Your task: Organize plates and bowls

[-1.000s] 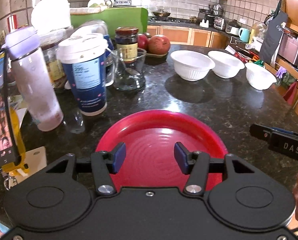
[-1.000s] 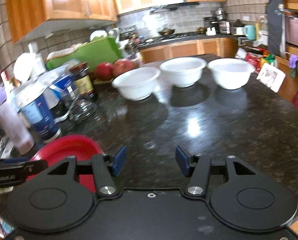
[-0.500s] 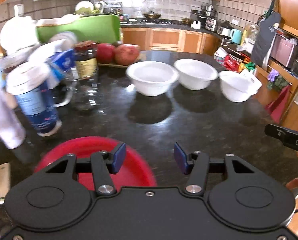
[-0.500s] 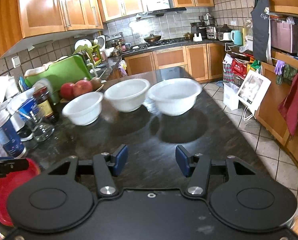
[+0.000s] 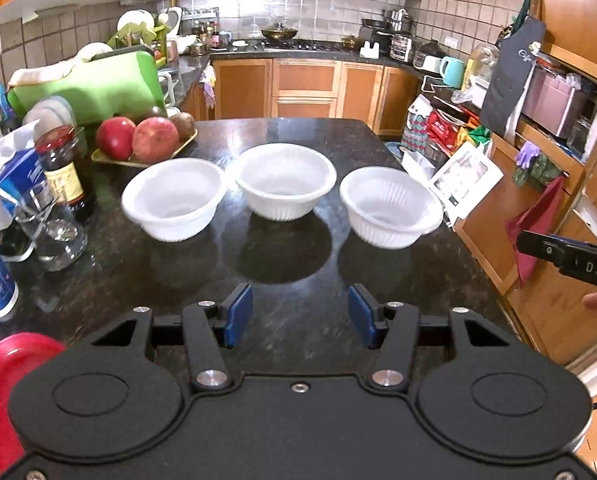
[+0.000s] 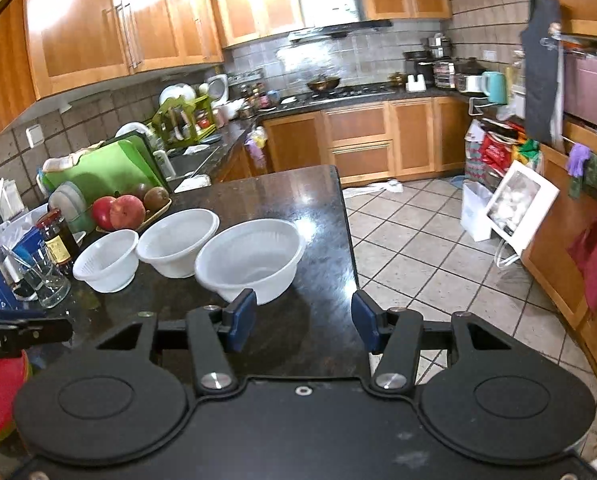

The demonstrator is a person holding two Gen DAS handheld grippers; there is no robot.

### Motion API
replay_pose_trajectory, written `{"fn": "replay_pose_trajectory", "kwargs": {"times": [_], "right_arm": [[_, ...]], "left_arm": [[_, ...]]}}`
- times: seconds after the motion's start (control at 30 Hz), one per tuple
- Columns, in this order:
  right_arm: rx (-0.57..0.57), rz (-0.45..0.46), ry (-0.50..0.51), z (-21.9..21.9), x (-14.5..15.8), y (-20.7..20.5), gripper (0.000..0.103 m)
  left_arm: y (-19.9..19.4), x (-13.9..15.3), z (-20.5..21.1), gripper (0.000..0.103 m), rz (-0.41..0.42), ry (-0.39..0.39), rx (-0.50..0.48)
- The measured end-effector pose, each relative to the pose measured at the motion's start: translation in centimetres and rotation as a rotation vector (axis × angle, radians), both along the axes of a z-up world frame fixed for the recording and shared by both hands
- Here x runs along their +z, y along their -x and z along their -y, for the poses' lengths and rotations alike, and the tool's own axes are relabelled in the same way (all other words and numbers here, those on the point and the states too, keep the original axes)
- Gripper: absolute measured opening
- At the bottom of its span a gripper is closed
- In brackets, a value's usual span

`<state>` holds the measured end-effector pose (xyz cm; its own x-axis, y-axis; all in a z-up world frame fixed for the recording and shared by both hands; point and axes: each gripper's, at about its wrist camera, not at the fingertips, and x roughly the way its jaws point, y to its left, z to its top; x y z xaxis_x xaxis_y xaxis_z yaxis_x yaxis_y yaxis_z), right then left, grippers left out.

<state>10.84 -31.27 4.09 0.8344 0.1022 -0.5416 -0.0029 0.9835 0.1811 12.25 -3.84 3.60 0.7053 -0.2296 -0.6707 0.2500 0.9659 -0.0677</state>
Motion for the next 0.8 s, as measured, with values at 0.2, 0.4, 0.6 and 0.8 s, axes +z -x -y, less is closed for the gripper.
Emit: {"fn": "replay_pose_trajectory", "kwargs": {"times": [0.2,0.4,0.6,0.8], "right_arm": [[0.100,-0.060,-0.059,2.1,0.1,-4.1,0.052],[0.180,-0.137,-0.118,2.8,0.0,-9.2,0.052],[0.216,-0.179,-0.117,2.1,-0.5,-13.6,0.051],[0.235,-0.210,-0.096,2.0,-1.4,-16.9,0.051]], "left_arm": [[-2.4,-0.1,2.3,0.059,-0.027,0.010,0.016],[-5.5,-0.6,4.4,0.056,-0.121,0.035,0.032],[-8.6,-1.5,6.2,0.054,-0.194,0.053,0.061],[-10.4,-2.1,7.2,0.054,-0.224,0.051,0.089]]}}
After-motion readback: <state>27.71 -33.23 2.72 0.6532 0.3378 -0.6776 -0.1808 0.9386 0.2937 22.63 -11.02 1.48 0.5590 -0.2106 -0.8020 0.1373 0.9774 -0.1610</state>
